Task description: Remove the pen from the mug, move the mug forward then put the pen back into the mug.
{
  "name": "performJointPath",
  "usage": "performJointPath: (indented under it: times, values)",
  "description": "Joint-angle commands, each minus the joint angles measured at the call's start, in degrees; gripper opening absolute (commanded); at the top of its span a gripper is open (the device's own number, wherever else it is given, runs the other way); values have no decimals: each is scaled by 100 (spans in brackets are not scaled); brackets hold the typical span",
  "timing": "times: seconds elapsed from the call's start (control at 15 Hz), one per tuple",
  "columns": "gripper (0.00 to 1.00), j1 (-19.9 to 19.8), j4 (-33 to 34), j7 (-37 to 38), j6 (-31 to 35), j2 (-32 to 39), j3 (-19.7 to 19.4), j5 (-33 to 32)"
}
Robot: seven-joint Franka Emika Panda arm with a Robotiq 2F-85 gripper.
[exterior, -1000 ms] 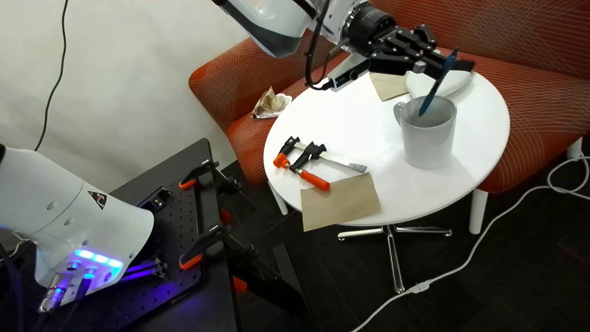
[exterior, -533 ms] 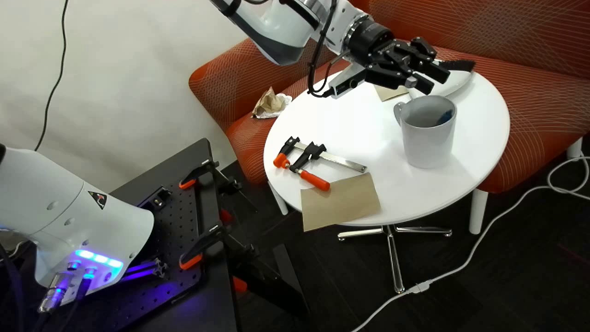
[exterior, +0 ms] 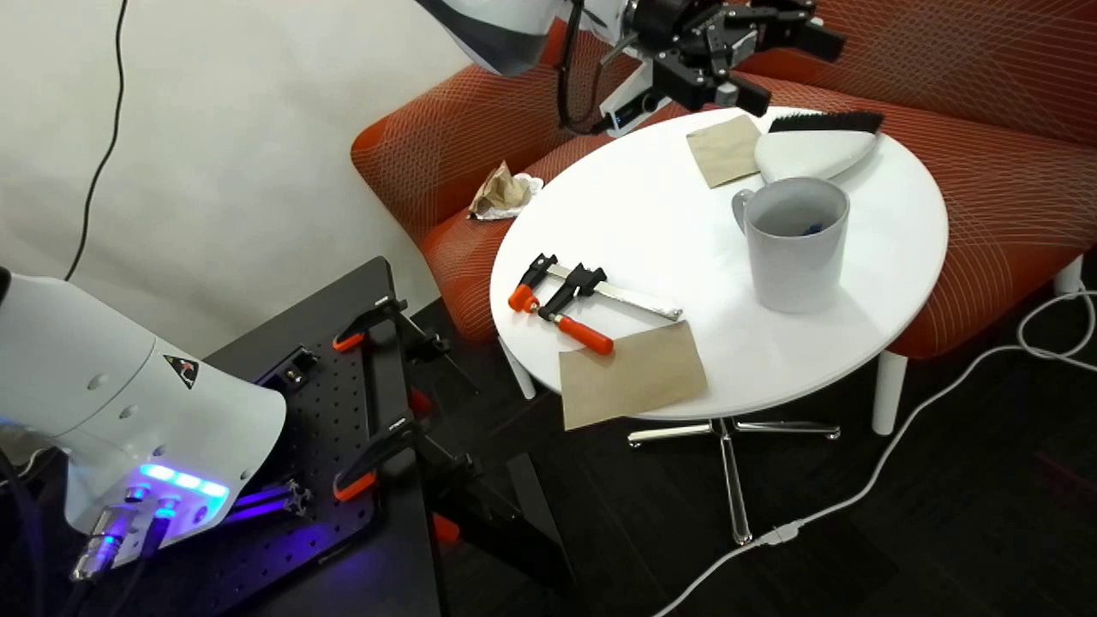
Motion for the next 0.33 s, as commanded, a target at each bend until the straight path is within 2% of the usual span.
performJointPath:
  times: [0.0,0.07,0.13,0.27]
  values:
    - [100,-10,-594,313,-148,-650,112,-42]
    - [100,-17,-658,314,-145,-735,126,-41]
    - [100,-79,-254,62,-56,-356,132,-38]
    - [100,-83,-292,52,-54,-410,140,-38]
